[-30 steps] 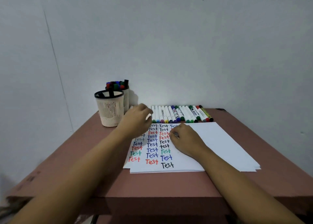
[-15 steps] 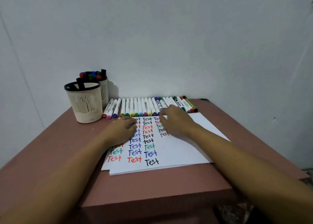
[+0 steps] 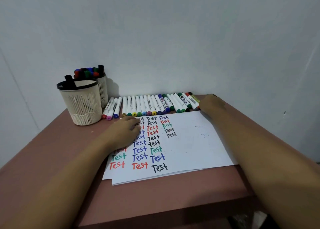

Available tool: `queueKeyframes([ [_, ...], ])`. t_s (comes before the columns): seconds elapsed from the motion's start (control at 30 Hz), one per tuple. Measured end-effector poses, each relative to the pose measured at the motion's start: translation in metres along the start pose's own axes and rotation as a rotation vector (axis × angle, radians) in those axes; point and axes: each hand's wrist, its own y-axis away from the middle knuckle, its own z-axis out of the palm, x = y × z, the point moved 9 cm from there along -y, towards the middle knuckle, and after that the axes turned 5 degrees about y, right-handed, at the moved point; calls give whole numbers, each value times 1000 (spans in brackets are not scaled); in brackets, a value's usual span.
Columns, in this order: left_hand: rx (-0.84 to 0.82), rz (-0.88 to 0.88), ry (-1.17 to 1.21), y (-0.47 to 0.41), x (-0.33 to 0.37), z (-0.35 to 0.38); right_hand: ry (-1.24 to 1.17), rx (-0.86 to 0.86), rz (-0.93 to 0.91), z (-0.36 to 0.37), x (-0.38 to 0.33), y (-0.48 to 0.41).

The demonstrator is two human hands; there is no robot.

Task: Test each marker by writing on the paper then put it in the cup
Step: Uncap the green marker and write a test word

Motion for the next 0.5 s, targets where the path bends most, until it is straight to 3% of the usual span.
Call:
queueKeyframes([
  [0.2,-4,0,-5,0,0,0,-89,4,80,2,5,-2],
  [0.33,-13,-8,23,0,0,-1,-62,164,75,-13,6,7],
  [0.5,32,-19,89,1,-2,-7,-223,307,-29,-43,-7,34],
])
